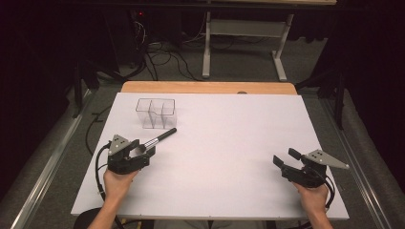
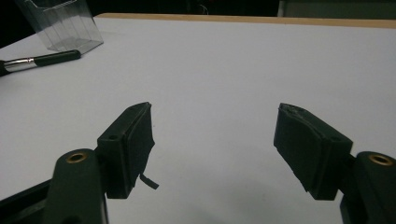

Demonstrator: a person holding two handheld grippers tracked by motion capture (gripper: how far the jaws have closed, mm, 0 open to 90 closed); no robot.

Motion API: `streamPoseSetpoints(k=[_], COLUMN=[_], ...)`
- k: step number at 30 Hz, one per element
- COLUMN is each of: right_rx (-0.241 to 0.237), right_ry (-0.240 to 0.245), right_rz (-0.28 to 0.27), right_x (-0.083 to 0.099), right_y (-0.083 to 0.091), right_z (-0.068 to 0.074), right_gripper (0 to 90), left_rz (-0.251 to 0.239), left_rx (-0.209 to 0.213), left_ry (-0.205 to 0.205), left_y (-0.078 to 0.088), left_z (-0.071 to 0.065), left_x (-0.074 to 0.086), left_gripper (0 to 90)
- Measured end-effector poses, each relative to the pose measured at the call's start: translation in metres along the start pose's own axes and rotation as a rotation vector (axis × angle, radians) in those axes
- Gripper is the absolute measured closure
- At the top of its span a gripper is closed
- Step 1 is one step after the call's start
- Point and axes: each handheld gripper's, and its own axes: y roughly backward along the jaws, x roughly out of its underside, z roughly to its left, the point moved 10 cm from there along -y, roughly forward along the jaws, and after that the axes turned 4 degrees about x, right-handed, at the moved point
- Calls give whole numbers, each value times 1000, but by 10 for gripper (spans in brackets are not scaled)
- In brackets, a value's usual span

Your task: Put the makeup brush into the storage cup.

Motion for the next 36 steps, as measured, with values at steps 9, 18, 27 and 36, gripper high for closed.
streamPoseSetpoints(k=[9, 18, 27, 36], right_rx=[-5, -44, -52, -48], right_ry=[9, 20, 27, 20], right_rz=[3, 18, 22, 28], right_x=[0, 2, 2, 3], right_y=[0, -3, -3, -4], right_z=[2, 5, 7, 7], right_gripper=[302, 295, 295, 293], left_rz=[3, -11, -10, -14], left_rx=[1, 12, 18, 26], left_ry=[-5, 48, 27, -3], left_y=[-1, -1, -2, 0], left_z=[-3, 1, -5, -10], left_x=[1, -2, -2, -5], left_gripper=[309, 308, 305, 301])
